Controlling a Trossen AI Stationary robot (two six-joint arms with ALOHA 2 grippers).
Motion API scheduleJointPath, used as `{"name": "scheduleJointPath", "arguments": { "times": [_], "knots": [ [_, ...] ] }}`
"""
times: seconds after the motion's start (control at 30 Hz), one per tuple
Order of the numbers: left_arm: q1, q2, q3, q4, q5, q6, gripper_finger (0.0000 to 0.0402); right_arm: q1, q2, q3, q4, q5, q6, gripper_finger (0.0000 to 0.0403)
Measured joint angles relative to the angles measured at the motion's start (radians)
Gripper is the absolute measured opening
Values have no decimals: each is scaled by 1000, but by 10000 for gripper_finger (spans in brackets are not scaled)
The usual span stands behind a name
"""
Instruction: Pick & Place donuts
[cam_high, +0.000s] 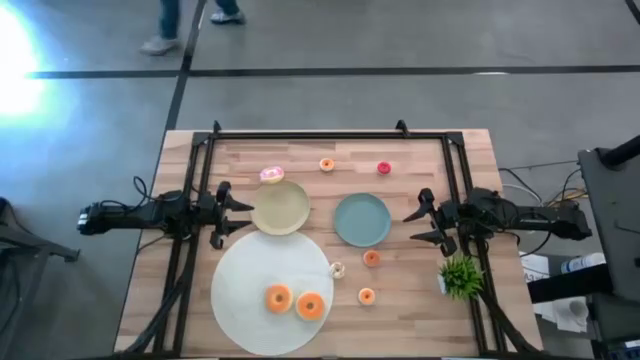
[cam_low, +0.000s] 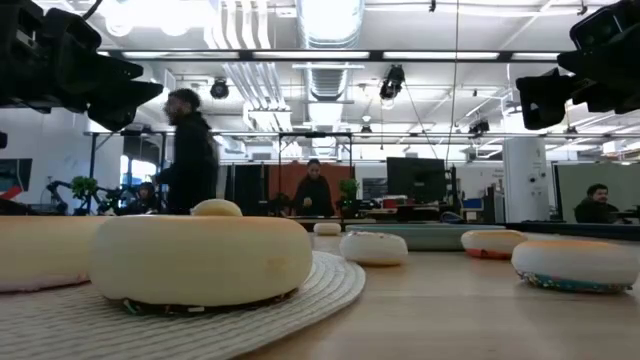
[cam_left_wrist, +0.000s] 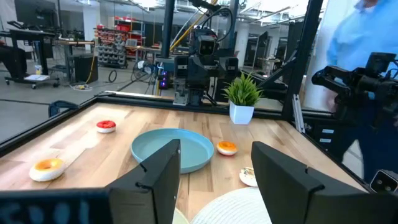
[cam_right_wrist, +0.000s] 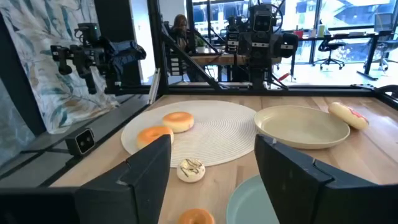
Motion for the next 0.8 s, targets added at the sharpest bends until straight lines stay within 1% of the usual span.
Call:
{"name": "scheduleJointPath", "arguments": {
  "times": [0.47,0.5,0.53,0.67,0.8],
  "knots": [
    [0,0,0,0,0,0,172,0,0,0,2,0,14,224],
    [0,0,0,0,0,0,172,0,0,0,7,-1,71,224],
    [0,0,0,0,0,0,172,0,0,0,12,-1,173,224],
    [0,0,0,0,0,0,172,0,0,0,34,-1,647,224],
    [0,0,0,0,0,0,172,0,0,0,42,46,981,224]
  ]
}}
